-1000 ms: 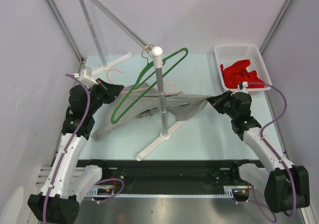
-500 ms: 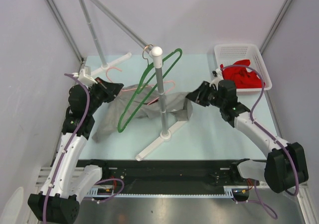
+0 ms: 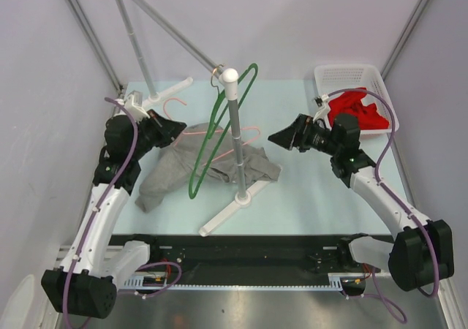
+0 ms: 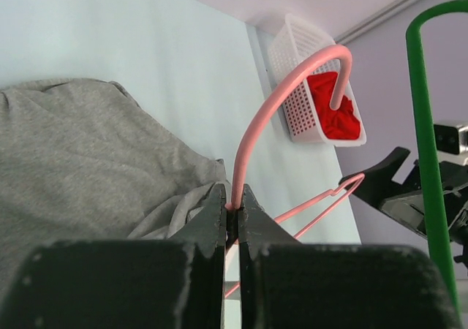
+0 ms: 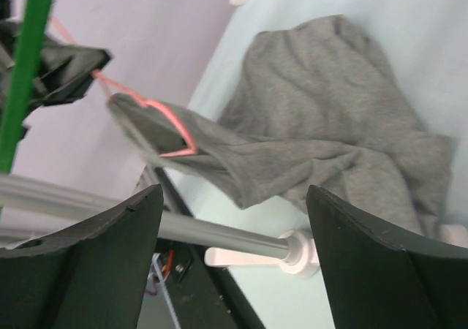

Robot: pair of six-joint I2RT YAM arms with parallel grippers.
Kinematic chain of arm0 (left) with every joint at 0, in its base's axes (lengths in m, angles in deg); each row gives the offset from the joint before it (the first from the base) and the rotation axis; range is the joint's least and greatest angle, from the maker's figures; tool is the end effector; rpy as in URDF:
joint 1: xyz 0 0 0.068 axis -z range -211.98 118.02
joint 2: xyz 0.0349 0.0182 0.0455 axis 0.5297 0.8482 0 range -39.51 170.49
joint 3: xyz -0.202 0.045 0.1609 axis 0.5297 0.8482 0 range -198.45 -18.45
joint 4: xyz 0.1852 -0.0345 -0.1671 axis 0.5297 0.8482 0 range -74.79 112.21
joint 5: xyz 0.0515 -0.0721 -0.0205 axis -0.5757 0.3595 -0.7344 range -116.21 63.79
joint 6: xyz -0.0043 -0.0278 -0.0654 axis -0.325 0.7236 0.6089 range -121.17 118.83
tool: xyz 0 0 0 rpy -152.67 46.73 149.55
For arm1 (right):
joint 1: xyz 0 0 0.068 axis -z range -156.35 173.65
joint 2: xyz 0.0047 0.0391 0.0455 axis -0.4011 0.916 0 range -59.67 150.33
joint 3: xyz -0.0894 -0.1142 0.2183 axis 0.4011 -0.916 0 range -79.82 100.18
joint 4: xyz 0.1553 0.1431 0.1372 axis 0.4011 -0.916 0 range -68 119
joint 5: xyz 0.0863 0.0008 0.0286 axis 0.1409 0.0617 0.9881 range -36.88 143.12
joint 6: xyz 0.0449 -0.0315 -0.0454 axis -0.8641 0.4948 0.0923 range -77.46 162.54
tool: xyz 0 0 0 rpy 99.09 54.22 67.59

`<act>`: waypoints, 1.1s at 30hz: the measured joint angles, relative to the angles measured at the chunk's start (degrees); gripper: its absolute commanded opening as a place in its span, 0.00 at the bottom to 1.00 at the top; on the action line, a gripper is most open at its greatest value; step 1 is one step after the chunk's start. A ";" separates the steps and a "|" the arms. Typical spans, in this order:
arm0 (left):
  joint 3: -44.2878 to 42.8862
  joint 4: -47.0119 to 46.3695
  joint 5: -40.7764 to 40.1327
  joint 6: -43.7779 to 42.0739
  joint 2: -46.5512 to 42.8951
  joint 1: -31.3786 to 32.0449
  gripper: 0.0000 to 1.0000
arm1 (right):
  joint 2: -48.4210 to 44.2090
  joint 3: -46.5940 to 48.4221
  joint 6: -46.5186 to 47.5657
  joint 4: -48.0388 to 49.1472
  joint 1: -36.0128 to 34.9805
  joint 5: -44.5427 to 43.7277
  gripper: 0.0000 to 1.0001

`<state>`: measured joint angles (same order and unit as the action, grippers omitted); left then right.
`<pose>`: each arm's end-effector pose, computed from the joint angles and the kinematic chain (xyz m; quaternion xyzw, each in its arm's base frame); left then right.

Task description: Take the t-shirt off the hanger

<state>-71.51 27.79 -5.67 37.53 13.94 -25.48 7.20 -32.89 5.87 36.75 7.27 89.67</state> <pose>0.2262 -0.0464 0.3462 -0.1068 0.7705 -0.3643 0.5121 0.2589 0.1125 0.2969 -0.0637 0.7621 0.4846 0.4246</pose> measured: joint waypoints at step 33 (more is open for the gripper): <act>5.53 -16.94 10.05 12.87 3.56 1.36 0.00 | 6.91 10.25 -2.64 10.40 -7.34 8.92 0.00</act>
<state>-65.98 10.85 4.38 50.40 17.51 -24.13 14.10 -22.64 3.23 47.15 -0.08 98.59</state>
